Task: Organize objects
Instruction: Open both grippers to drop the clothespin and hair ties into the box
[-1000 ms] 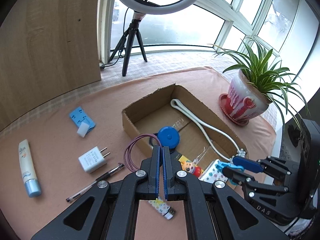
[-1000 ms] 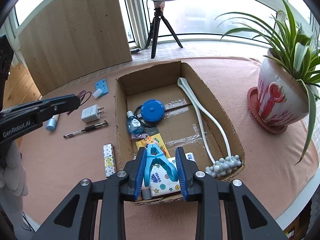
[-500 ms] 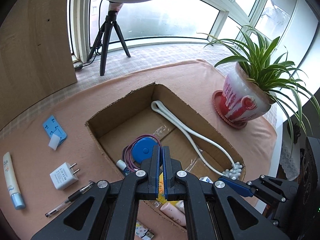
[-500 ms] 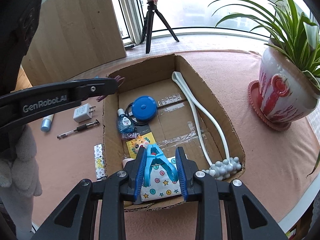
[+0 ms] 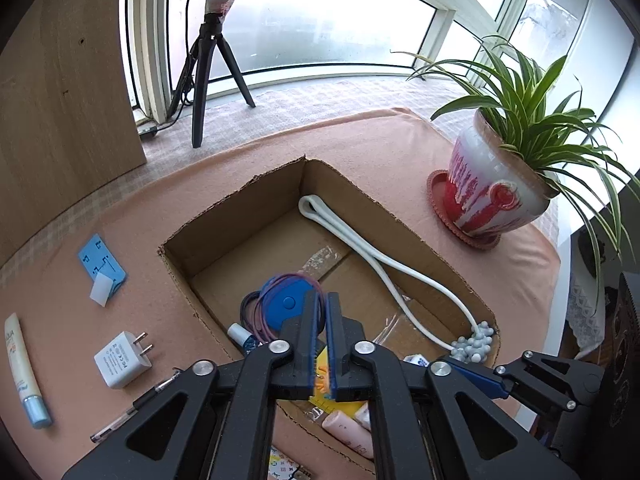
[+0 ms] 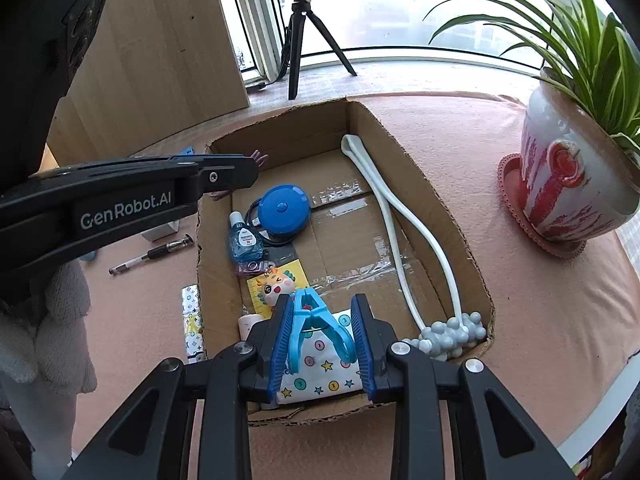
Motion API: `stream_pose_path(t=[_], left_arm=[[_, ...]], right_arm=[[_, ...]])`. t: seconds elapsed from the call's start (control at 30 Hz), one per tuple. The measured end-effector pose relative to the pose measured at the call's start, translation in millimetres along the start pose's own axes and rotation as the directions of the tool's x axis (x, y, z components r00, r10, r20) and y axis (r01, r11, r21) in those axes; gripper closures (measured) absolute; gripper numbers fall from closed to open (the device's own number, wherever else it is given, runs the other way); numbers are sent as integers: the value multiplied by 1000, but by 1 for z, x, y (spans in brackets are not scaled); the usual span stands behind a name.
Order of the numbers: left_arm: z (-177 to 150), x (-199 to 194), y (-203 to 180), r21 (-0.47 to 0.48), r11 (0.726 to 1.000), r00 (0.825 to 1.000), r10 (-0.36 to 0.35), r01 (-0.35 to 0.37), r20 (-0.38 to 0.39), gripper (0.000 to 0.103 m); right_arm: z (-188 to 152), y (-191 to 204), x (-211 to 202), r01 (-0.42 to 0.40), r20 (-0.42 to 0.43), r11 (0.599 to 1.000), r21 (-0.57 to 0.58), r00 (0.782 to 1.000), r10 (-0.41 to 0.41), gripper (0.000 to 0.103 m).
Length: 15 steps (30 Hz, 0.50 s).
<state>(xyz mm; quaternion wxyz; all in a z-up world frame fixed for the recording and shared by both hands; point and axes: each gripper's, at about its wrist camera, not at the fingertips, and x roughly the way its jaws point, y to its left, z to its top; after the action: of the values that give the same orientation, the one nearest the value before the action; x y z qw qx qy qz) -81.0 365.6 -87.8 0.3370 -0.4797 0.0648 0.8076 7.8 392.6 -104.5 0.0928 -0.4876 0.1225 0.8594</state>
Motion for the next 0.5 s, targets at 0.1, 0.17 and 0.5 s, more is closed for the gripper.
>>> stream_pose_path(t=[0.1,0.17,0.5], left_arm=[[-1,-5,4,3,1000,1000,-5,5,22,61],[-1,-8,8,3,1000,1000,0,0,26,46],[-5,-27,69,-70,996,998,57,-54,36,45]], right_arm=[[0,3,2,-7,-7,1000,-11,1000,7,53],[0,3,-1,10,16,1000,-7,1000,-9,38],[-1,-2,-9,-26,38,999,32,999,25,36]])
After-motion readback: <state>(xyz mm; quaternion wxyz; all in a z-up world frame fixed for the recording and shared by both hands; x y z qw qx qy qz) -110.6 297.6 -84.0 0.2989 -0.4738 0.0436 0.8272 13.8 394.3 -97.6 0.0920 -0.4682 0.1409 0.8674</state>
